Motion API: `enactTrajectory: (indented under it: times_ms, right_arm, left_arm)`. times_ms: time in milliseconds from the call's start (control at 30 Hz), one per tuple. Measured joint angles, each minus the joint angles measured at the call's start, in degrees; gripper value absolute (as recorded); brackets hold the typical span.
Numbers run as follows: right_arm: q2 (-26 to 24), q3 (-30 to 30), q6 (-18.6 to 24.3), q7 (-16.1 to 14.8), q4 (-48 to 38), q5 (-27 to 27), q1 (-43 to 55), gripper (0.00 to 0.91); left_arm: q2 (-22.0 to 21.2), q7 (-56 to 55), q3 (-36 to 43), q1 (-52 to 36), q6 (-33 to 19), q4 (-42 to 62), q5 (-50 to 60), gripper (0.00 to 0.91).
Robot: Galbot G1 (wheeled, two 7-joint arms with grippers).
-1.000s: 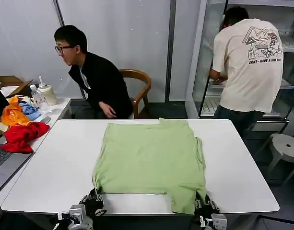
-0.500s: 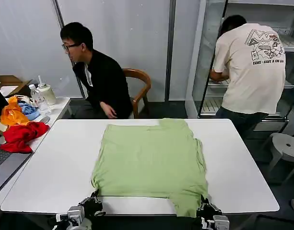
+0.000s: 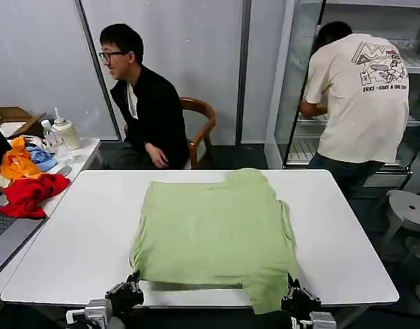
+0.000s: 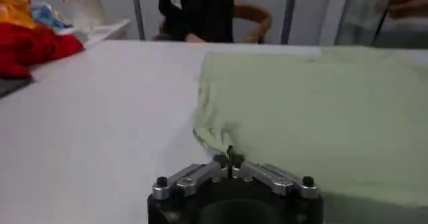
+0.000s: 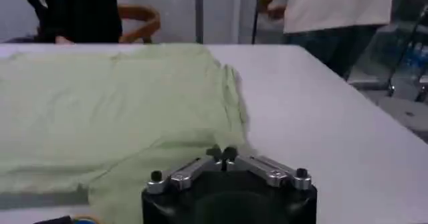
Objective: Fold and organize the clothes.
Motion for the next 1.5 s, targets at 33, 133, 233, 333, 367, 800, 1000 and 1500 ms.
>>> enactTrajectory:
  times_ms: [33,133,233,333,367,800,1000,1500]
  right_arm:
    - [0.0,0.1,0.0,0.0,0.2,-0.1,0.1,0.0]
    - [-0.1,0.4,0.0,0.0,0.8,-0.4,0.5,0.0]
    - [0.1,0.7,-0.1,-0.1,1.4,-0.5,1.0,0.0]
    - [0.1,1.2,-0.6,-0.2,1.4,-0.4,2.1,0.0]
    - [0.0,1.4,-0.8,-0.3,1.3,-0.2,2.6,0.0]
    - [-0.9,1.6,-1.3,-2.4,-6.7,1.9,13.0,0.0]
    - [-0.6,1.2,-0.9,-3.7,-11.6,2.6,17.4,0.0]
    - [-0.8,0.1,-0.8,-6.1,-21.1,3.5,25.8,0.0]
  left_arm:
    - [0.0,0.0,0.0,-0.1,0.0,-0.4,0.0,0.02]
    - [-0.1,0.0,0.1,-0.3,-0.1,-1.1,0.0,0.02]
    - [-0.1,0.0,-0.1,-0.5,-0.2,-2.0,-0.1,0.02]
    - [-0.2,0.0,-0.2,-0.8,-0.2,-2.9,-0.1,0.02]
    - [-0.3,0.0,-0.3,-0.8,-0.2,-3.1,-0.1,0.02]
    - [0.4,0.8,-0.5,-5.8,-0.3,-0.4,-0.3,0.02]
    - [0.0,1.1,0.1,-9.3,-0.3,3.2,-0.3,0.02]
    - [-0.7,1.4,0.7,-16.4,-0.3,10.7,-0.6,0.02]
